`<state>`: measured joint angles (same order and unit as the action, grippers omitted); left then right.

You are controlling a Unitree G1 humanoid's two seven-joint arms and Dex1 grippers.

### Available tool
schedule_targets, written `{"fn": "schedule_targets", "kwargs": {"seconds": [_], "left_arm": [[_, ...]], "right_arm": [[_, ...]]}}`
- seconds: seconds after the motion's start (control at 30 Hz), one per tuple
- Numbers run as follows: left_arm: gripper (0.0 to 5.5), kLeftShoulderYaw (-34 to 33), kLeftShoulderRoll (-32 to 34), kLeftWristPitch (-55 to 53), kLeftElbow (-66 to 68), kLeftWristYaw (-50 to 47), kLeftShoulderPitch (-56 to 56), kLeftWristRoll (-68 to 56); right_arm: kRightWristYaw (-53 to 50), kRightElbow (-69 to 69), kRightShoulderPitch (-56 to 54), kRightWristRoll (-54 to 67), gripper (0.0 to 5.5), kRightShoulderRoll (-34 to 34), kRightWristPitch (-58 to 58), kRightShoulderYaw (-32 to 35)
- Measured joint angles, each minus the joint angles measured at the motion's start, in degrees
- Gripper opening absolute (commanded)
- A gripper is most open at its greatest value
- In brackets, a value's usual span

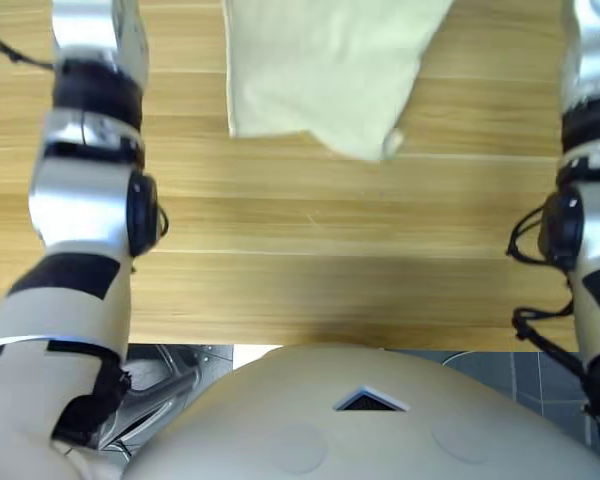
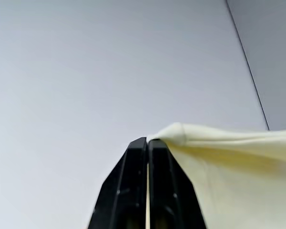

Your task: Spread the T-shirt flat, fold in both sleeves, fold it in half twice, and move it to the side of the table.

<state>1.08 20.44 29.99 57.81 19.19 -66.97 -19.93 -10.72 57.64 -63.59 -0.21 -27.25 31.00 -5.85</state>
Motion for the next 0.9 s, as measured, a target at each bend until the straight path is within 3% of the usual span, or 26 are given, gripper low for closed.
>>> {"fn": "schedule_targets", "kwargs": {"seconds": [0.07,0.13,0.33,0.43,0.53,0.6,0.73,0.8,0.9], "left_arm": [[0.0,-3.69,-0.05,0.38,5.24,7.64,-3.77,-1.73],[0.0,-3.62,1.16,3.13,5.57,16.28,5.18,-0.99],[0.0,-1.55,3.41,10.0,1.65,24.29,36.15,1.8],[0.0,0.81,6.52,15.75,-7.15,27.29,58.62,4.53],[0.0,1.58,11.42,20.32,-16.83,27.67,71.4,5.92],[0.0,1.9,14.52,21.7,-23.09,27.35,77.9,7.16],[0.0,2.39,15.65,21.72,-25.52,24.26,79.86,9.2],[0.37,2.4,15.52,21.81,-26.18,21.64,80.59,9.78],[0.77,2.49,14.81,21.78,-27.39,18.32,82.08,11.21]], "right_arm": [[3.86,4.69,-5.17,0.85,0.06,0.52,2.98,2.36],[13.82,2.61,3.1,1.42,0.06,0.02,7.96,1.83],[28.61,-12.98,44.43,3.58,0.06,-2.98,12.68,-3.97],[34.16,-27.97,69.48,5.16,0.06,-8.99,15.09,-6.43],[38.73,-40.14,83.58,5.74,0.06,-14.92,14.31,-7.39],[41.39,-46.33,87.96,4.25,0.06,-17.83,11.15,-7.65],[41.76,-48.49,86.89,-1.22,0.06,-18.91,9.02,-7.13],[41.7,-49.04,86.96,-2.55,0.0,-19.06,9.0,-6.8],[41.68,-49.86,87.99,-4.62,0.45,-20.6,10.17,-6.49]]}}
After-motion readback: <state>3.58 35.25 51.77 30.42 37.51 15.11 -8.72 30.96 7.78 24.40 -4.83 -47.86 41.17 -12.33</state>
